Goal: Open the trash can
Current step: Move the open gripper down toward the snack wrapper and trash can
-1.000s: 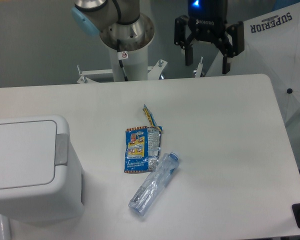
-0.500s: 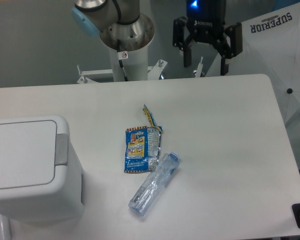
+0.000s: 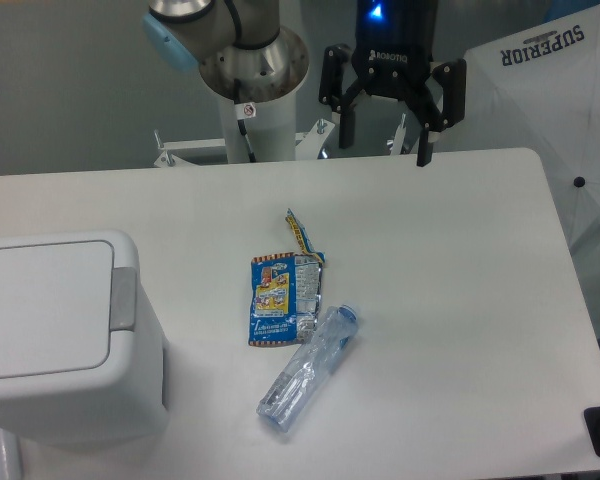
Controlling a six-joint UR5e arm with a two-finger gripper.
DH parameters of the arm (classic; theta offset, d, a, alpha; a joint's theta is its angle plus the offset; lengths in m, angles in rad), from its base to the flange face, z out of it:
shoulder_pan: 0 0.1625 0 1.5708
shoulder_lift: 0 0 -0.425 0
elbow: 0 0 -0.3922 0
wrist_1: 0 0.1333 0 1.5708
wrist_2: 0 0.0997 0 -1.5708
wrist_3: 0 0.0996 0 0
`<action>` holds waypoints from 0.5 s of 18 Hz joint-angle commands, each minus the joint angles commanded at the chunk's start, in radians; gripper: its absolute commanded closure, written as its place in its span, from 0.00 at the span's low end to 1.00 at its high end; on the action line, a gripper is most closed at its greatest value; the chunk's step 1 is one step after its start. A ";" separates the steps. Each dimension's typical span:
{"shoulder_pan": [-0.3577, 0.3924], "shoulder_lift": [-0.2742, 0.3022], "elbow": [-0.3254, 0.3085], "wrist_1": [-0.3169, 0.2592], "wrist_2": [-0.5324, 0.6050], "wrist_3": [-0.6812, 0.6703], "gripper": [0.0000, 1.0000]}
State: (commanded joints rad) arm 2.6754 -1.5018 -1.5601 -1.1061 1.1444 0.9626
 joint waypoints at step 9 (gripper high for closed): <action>-0.175 -0.054 -0.001 0.055 0.000 -0.343 0.00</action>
State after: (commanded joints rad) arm 2.5005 -1.5554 -1.5615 -1.0508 1.1444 0.6198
